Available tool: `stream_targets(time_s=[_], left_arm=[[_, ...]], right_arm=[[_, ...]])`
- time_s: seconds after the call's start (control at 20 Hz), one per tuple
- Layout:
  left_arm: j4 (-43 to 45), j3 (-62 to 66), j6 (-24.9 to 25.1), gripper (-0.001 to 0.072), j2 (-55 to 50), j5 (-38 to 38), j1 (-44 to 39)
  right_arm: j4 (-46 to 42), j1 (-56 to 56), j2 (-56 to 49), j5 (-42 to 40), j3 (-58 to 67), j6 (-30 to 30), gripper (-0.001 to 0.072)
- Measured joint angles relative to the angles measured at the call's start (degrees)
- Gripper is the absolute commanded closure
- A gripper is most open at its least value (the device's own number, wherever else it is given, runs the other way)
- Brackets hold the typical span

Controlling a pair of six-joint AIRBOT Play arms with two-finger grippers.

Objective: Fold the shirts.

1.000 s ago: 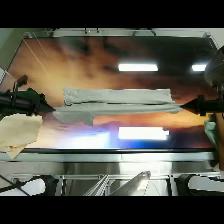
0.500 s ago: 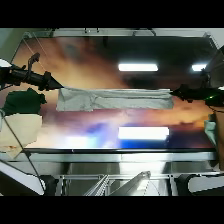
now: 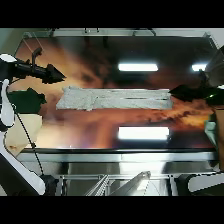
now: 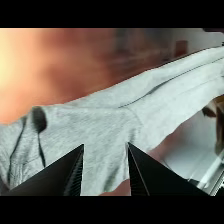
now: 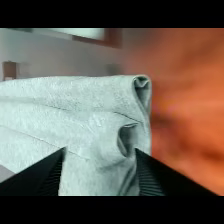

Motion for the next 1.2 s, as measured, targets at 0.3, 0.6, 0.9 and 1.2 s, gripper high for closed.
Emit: stream_targets(time_s=[0.3, 0.6, 0.9, 1.2], left_arm=[[-1.79, -0.28, -0.42, 0.0709, 2.36, -1.77, -1.66], [-2.16, -6.80, -0.55, 0.0709, 2.97, 0.31, -9.79], [-0.66, -14.21, -0.31, 0.0709, 2.73, 15.82, -24.30], [8.41, -11.47, -5.95, 0.0707, -1.86, 25.38, -36.22]], right_arm=[[-6.49, -0.79, -2.71, 2.23, 3.45, 6.05, 0.0184], [-3.23, 6.38, -7.30, 3.50, 4.00, 7.32, 0.0438], [2.14, 9.88, -8.50, 2.51, 4.79, 7.02, 0.0695], [3.87, 8.11, -6.64, 8.13, 5.73, 6.64, 0.0696]])
